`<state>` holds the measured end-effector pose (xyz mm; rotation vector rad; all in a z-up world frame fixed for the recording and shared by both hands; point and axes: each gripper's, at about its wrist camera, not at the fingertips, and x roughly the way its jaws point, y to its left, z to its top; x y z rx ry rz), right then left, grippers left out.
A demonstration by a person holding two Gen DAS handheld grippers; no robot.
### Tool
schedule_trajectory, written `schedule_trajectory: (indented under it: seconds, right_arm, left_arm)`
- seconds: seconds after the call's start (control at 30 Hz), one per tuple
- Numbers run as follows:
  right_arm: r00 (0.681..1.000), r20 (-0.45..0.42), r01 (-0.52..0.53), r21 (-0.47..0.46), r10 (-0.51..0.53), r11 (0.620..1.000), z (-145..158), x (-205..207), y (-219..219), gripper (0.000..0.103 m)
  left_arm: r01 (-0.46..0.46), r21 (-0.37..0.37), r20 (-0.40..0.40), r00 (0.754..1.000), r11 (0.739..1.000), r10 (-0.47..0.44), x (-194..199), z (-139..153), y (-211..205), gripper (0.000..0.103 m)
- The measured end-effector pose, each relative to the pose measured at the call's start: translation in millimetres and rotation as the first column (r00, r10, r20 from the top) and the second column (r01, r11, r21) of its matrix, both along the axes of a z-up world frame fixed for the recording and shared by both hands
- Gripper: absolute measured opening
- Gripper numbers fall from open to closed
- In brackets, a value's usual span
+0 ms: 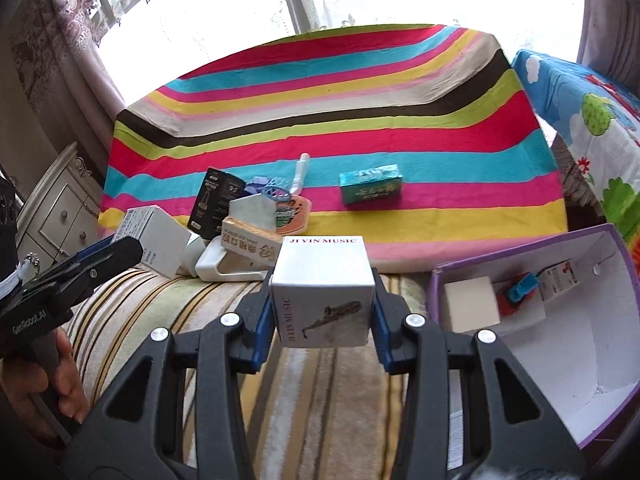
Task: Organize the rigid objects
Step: 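Carry both boxes into the storage box and open both grippers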
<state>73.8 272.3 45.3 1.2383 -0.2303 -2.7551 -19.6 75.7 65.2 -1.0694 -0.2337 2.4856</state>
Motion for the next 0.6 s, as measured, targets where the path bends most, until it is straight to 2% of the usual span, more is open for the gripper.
schedule_trajectory:
  seconds: [0.1, 0.23, 0.43, 0.6]
  right_arm:
    - [0.998, -0.024, 0.059, 0.049, -0.058, 0.997, 7.4, 8.6, 22.2, 0.045]
    - [0.988, -0.042, 0.154, 0.07, -0.151, 0.986, 15.1, 22.5, 60.4, 0.045]
    - [0.957, -0.07, 0.289, 0.108, -0.282, 0.951, 25.8, 45.3, 115.3, 0.045]
    - [0.933, -0.065, 0.359, 0.128, -0.353, 0.925, 25.5, 62.1, 148.2, 0.046]
  left_arm:
    - [0.073, 0.024, 0.001, 0.997, 0.997, -0.073, 5.1, 2.3, 28.7, 0.07]
    - [0.182, 0.036, 0.008, 0.983, 0.983, -0.182, 15.3, 3.9, 71.6, 0.07]
    - [0.327, 0.032, 0.012, 0.945, 0.944, -0.327, 29.3, 4.2, 135.1, 0.07]
    - [0.42, 0.042, 0.028, 0.907, 0.907, -0.421, 40.9, 1.3, 176.3, 0.071]
